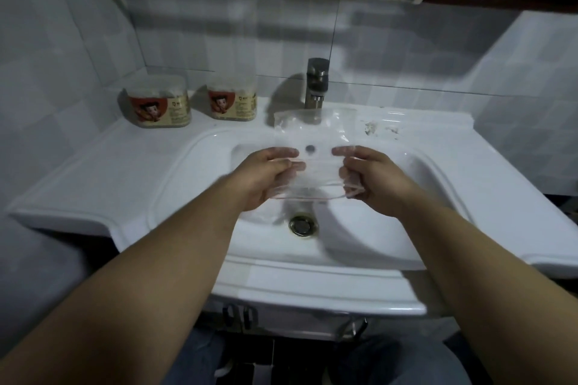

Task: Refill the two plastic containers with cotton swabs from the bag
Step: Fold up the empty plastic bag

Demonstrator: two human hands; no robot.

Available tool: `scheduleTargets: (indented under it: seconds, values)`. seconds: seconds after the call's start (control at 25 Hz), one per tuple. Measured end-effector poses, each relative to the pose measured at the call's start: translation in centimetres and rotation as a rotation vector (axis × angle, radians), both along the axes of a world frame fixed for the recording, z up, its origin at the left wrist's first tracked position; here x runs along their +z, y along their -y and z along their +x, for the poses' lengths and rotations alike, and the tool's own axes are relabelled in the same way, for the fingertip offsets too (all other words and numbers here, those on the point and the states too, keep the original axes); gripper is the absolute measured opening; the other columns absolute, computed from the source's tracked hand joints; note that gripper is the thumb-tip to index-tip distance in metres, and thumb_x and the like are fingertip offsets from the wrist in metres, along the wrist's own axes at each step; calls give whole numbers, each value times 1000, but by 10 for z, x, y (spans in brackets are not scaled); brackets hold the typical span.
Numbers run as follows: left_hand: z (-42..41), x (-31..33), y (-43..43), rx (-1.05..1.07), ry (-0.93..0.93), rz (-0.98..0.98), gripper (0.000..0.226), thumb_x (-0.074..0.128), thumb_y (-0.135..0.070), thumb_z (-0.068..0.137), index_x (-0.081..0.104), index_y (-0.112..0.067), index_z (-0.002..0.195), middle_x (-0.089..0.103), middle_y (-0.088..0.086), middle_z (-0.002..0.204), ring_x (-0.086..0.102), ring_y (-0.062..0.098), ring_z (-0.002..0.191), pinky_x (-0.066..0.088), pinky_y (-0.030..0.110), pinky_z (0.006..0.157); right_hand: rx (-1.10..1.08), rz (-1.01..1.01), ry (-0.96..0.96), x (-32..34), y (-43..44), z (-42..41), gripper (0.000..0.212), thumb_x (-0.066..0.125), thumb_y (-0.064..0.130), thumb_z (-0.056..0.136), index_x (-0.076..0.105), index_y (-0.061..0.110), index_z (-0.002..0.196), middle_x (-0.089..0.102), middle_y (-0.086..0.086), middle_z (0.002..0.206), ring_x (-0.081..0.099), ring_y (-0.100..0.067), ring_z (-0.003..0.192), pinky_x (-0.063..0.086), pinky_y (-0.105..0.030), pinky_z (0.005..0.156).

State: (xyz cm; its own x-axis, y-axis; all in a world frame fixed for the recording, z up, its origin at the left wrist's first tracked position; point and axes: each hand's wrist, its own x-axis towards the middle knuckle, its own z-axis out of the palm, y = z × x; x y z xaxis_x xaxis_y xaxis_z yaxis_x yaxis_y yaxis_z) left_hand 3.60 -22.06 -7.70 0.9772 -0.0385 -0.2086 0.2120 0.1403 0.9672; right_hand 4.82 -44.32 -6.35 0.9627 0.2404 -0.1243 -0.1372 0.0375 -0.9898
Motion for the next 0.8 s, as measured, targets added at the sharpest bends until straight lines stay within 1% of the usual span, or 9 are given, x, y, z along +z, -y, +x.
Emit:
scheduleTargets:
  seconds: [0.12,0.2,0.32,0.36,0.4,0.48,0.56,0.68,0.8]
  values:
    - [-4,7,2,9,20,-102,3,66,-3,91,63,-5,92,59,1,53,43,8,36,31,17,34,21,220,-112,3,2,3,41,36,3,98,71,10,79,53,-7,68,46,-19,47,40,-26,47]
    - [-4,11,1,49,-79,-240,9,64,-16,91,64,-8,96,65,10,63,54,16,45,40,21,41,43,261,-140,5,5,1,47,34,12,97,69,11,65,55,-5,68,51,-21,49,42,-29,50]
    - [-5,8,1,43,-158,-269,27,66,-27,96,64,-10,117,73,18,104,70,30,86,60,38,72,-7,63,-15,2,4,-1,12,61,11,96,68,7,88,60,-6,72,61,-24,62,49,-30,52]
    - [-6,5,2,-2,-140,-186,29,70,-20,94,65,-7,119,72,17,109,70,29,93,61,38,74,-33,19,25,0,3,-1,8,66,3,92,67,8,98,62,-8,79,64,-25,67,49,-29,52]
    - [-6,2,4,-29,-114,-113,30,72,-9,91,66,-3,120,73,15,110,70,27,95,62,33,72,-50,-2,30,-3,3,2,24,69,-2,88,64,11,108,64,-10,87,67,-26,72,50,-29,53]
    - [-4,-2,3,-4,-83,-59,28,67,7,91,65,0,117,73,14,105,72,21,89,61,26,67,-26,13,-27,-5,3,4,42,72,-4,86,61,11,123,70,-13,100,70,-29,81,54,-32,59]
    - [-2,-1,-2,39,-62,-115,22,62,9,94,62,-7,109,72,14,100,73,18,82,62,25,66,70,-48,-78,-7,3,2,40,69,-4,89,61,4,127,71,-16,99,68,-31,81,58,-35,64]
    - [-3,8,-4,75,-84,-116,27,56,13,94,63,-13,97,72,7,82,69,11,61,55,19,52,47,-7,-52,-5,-1,1,31,52,-9,96,65,6,121,64,-16,83,61,-26,62,54,-31,56]
    - [-4,14,-4,163,-152,-188,32,42,10,93,64,-12,85,60,-2,59,48,5,42,43,15,42,22,131,-49,-1,-2,3,35,37,-10,96,70,-2,104,63,-16,77,59,-25,57,53,-29,54]
